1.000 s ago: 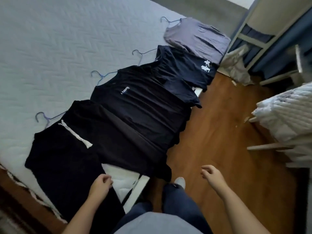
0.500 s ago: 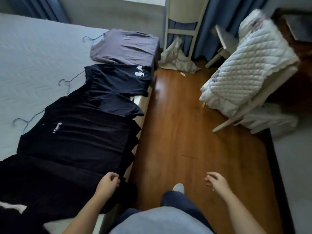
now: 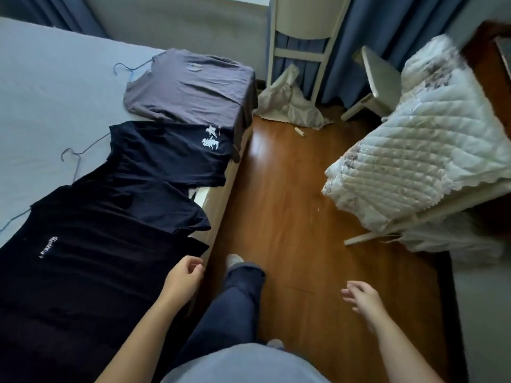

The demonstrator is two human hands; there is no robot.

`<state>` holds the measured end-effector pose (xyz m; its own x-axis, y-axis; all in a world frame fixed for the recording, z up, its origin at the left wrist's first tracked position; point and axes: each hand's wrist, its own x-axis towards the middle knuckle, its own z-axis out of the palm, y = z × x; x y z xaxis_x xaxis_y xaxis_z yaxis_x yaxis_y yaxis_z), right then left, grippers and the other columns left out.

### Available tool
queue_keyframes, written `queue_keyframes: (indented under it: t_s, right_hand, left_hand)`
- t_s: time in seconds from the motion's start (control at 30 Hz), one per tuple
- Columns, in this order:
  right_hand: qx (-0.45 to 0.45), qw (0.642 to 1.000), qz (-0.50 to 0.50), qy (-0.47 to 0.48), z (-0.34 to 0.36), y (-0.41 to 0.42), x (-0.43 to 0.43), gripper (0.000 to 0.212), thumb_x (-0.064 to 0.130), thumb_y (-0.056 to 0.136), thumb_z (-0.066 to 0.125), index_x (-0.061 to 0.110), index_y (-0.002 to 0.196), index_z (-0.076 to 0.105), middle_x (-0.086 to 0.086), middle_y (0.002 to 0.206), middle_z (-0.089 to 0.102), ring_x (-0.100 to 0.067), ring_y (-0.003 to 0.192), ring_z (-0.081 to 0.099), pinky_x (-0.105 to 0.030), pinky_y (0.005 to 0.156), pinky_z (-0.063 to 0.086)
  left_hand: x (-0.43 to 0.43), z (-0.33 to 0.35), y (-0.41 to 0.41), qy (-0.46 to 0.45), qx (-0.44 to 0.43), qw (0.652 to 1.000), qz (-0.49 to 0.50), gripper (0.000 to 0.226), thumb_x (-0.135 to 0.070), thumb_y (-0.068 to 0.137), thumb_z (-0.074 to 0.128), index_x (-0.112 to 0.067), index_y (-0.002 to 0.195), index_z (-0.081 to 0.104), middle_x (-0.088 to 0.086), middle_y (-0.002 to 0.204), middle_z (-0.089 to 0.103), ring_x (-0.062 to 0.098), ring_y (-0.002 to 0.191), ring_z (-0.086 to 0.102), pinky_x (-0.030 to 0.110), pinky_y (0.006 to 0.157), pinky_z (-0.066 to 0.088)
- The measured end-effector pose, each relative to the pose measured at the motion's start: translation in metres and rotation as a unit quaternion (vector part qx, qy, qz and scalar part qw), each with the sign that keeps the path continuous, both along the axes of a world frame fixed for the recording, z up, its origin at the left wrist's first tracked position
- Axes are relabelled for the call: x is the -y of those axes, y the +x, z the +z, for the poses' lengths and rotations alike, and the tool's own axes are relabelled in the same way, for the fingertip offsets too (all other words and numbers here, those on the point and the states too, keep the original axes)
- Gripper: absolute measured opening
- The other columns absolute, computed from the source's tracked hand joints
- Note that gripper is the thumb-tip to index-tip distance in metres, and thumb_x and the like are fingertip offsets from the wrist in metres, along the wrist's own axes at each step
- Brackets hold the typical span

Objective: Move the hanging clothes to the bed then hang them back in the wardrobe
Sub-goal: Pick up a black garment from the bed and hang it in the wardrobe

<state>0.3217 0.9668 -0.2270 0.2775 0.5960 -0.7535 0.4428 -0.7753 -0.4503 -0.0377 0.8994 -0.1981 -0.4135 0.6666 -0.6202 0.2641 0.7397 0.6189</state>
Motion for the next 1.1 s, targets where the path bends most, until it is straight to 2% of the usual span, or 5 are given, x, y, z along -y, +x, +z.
queue_keyframes:
  t_s: [0.2, 0.37, 0.57, 0.8, 1.1]
  right_hand:
    - [0.018, 0.991, 0.134, -0.016, -0.004, -0.087, -0.147, 0.029, 0.006, 0.094, 0.043, -0.005, 0.120, 0.051, -0.024, 0.118, 0.060, -0.026, 0.093, 0.055, -0.021, 0.056, 0.037]
    - [0.027, 0.952, 0.302, 0.025, 0.010, -0.188, -0.275, 0.026, 0.016, 0.092, 0.050, 0.007, 0.115, 0.057, -0.011, 0.115, 0.062, -0.025, 0.110, 0.056, -0.035, 0.097, 0.043]
    - [-0.042, 0.918, 0.391, 0.052, 0.011, -0.308, -0.369, 0.010, 0.014, 0.091, 0.051, 0.017, 0.100, 0.056, -0.013, 0.110, 0.065, -0.026, 0.108, 0.060, -0.038, 0.096, 0.046]
    - [-0.056, 0.855, 0.515, 0.004, -0.018, -0.428, -0.457, 0.017, 0.002, 0.091, 0.047, 0.002, 0.106, 0.055, -0.012, 0.088, 0.058, -0.022, 0.080, 0.053, -0.006, 0.052, 0.043]
    - [0.036, 0.724, 0.688, -0.019, -0.053, -0.558, -0.562, 0.011, 0.007, 0.087, 0.051, 0.003, 0.093, 0.059, -0.010, 0.077, 0.062, -0.034, 0.082, 0.062, -0.044, 0.083, 0.049]
  left_hand:
    - [-0.081, -0.019, -0.082, -0.028, 0.013, 0.987, 0.159, 0.020, -0.008, 0.092, 0.041, -0.006, 0.104, 0.057, 0.012, 0.098, 0.065, 0.023, 0.086, 0.060, 0.031, 0.078, 0.041]
    - [-0.152, -0.015, -0.134, -0.012, 0.028, 0.975, 0.221, 0.018, -0.009, 0.092, 0.041, -0.009, 0.102, 0.056, 0.009, 0.094, 0.064, 0.023, 0.086, 0.061, 0.029, 0.073, 0.042]
    - [-0.200, -0.014, -0.169, -0.020, 0.022, 0.956, 0.291, 0.015, -0.011, 0.092, 0.042, -0.015, 0.100, 0.054, 0.002, 0.093, 0.063, 0.019, 0.088, 0.061, 0.025, 0.068, 0.043]
    - [-0.220, -0.017, -0.203, -0.050, -0.010, 0.889, 0.455, 0.012, -0.011, 0.091, 0.046, -0.018, 0.094, 0.055, 0.004, 0.093, 0.064, 0.022, 0.089, 0.062, 0.031, 0.078, 0.045]
    - [-0.256, -0.012, -0.214, -0.096, -0.018, 0.797, 0.596, 0.013, -0.015, 0.091, 0.046, -0.018, 0.100, 0.055, 0.005, 0.106, 0.062, 0.020, 0.093, 0.059, 0.026, 0.073, 0.040]
